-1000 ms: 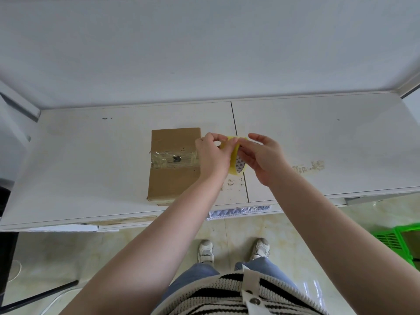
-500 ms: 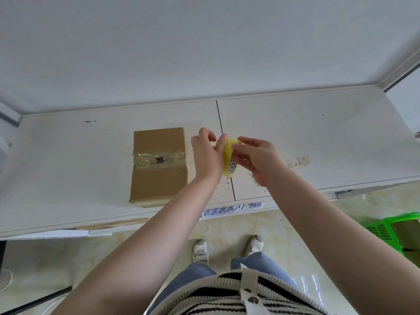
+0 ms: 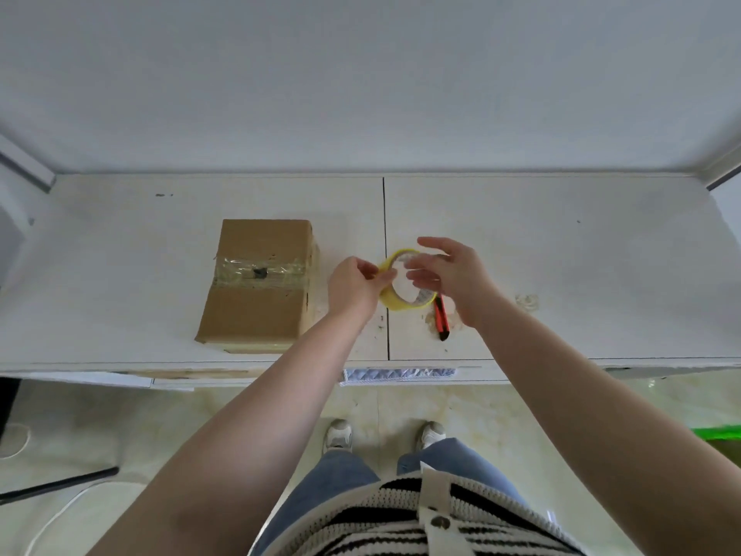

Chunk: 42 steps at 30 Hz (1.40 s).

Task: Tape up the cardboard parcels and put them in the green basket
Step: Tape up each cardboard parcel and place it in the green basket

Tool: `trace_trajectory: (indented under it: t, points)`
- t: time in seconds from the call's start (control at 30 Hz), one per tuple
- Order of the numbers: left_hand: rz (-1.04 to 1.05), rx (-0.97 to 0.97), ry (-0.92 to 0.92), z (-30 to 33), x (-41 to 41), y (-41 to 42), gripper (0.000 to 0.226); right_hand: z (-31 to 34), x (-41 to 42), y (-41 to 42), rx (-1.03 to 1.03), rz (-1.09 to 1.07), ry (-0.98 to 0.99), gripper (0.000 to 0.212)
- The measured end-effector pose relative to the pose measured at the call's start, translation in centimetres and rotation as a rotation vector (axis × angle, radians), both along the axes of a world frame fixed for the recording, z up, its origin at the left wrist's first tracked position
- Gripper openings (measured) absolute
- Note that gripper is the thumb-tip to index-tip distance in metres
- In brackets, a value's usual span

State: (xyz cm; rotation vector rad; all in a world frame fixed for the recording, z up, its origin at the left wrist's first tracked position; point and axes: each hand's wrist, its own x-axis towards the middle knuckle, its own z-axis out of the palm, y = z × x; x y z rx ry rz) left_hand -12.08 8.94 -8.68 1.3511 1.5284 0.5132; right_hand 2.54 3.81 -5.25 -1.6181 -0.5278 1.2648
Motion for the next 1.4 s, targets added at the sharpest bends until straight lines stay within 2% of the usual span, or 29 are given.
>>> trace_trajectory:
  t: [0.07,0.13,0.23,0.37,0.57,0.67,0.8,0.97,1.07,1.13,1.23,1.33,1.4]
  points:
    - [0.155,-0.125,-0.053,-1.2,0.2,-0.2,0.027,-2.3,2.0,-0.4,-0.088,-0.068,-0.305,0.017]
    - [0.236,-0.173,-0.055,-2.0,0.6,-0.5,0.026,-4.7,3.6,-1.3,-0.208,-0.038,-0.518,0.013]
    - [0.304,-0.229,-0.081,-2.9,1.3,-1.0,0.025,-7.6,3.8,-2.4,-0.318,0.111,-0.637,0.025]
    - [0.324,-0.151,0.043,-3.6,2.5,-1.4,0.022,-9.4,3.4,-2.6,-0.293,0.231,-0.786,0.023]
    - [0.204,-0.057,0.123,-4.3,5.2,-1.9,0.016,-8.8,6.9,-3.6,-0.372,0.127,-0.746,0.021]
    - [0.209,-0.059,0.129,-4.8,6.7,-2.4,0.015,-8.6,7.7,-4.4,-0.387,0.107,-0.659,0.021]
    - [0.273,-0.098,0.085,-5.1,7.4,-2.1,0.024,-8.7,8.2,-4.4,-0.380,0.088,-0.635,0.017]
    - [0.258,-0.119,0.037,-5.5,7.8,-1.9,0.020,-9.0,8.6,-4.4,-0.388,0.122,-0.642,0.013]
    - [0.184,-0.096,0.134,-4.6,7.5,-2.5,0.021,-8.6,8.7,-4.5,-0.397,0.108,-0.644,0.017]
    - [0.115,0.004,0.183,-3.3,6.5,-3.1,0.020,-7.5,8.2,-4.4,-0.396,0.043,-0.693,0.016]
    - [0.052,0.226,0.109,-0.4,3.9,-3.5,0.013,-5.2,6.0,-3.5,-0.274,-0.037,-0.702,0.007]
    - [0.117,0.426,0.053,2.4,-0.2,-2.5,0.013,-2.2,1.1,-1.5,-0.082,-0.020,-0.635,0.005]
    - [0.194,0.492,0.077,3.6,-3.8,-1.3,0.015,-0.5,-3.2,-0.1,0.040,0.016,-0.559,0.009]
